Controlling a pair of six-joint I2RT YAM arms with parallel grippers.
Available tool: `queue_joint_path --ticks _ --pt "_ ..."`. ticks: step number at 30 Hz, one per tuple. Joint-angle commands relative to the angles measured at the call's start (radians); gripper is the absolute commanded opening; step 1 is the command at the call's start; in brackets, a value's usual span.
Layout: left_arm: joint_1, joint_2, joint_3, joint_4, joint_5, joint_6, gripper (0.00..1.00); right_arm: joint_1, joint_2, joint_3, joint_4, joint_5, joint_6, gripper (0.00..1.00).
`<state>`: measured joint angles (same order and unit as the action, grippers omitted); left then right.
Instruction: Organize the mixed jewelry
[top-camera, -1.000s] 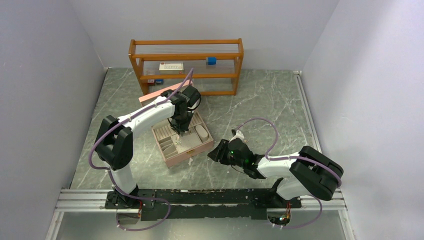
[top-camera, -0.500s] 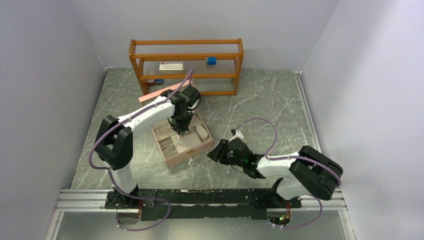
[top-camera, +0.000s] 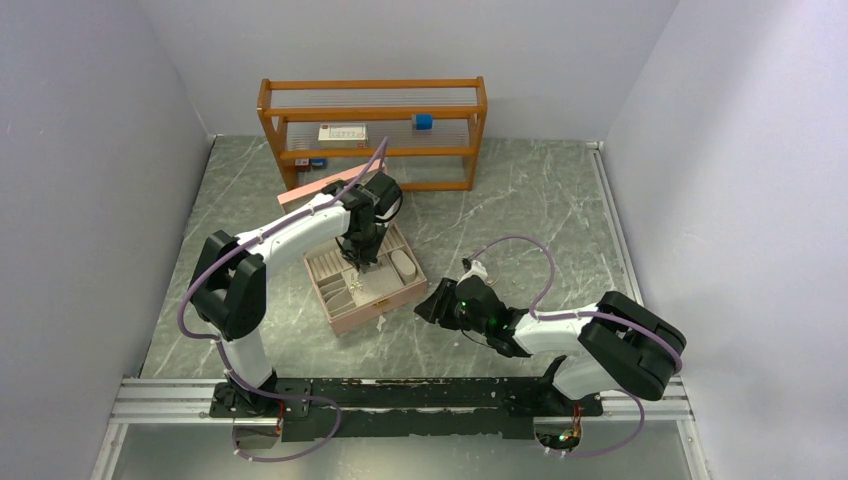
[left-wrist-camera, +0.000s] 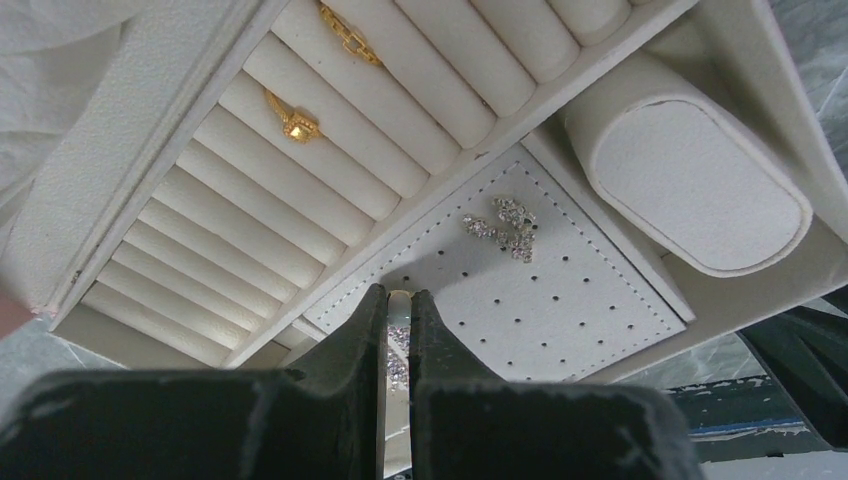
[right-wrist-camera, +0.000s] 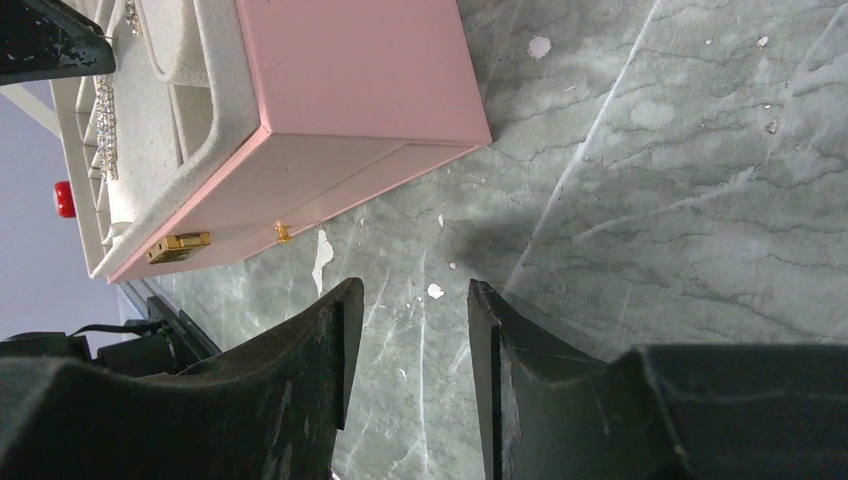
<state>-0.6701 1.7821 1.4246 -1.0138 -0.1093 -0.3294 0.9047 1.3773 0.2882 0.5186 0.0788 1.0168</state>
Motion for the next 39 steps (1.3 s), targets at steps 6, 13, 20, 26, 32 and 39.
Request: queue_joint_path --ticks 6,13,20,26,32,39 --pt "0.003 -0.01 0.002 0.018 0.027 0.001 0.24 0.006 0.011 0.022 0.019 0.017 -0.003 0.47" --pt "0.003 -0.028 0.026 0.002 0.031 0.003 0.32 0.006 0.014 0.023 0.021 0.014 -0.005 0.47" --pt "0.003 -0.054 0.062 -0.002 0.062 0.001 0.36 0.006 -0.005 0.023 0.011 0.02 -0.01 0.47" --pt "0.003 -0.147 0.053 0.039 0.064 -0.008 0.42 0.007 -0.126 0.067 -0.155 0.076 -0.036 0.47" --pt "0.004 -0.383 -0.132 0.266 0.154 -0.024 0.63 0.004 -0.272 0.178 -0.494 0.28 -0.109 0.47" --pt "0.002 -0.712 -0.379 0.592 0.179 -0.049 0.88 -0.017 -0.344 0.381 -0.988 0.508 -0.074 0.52"
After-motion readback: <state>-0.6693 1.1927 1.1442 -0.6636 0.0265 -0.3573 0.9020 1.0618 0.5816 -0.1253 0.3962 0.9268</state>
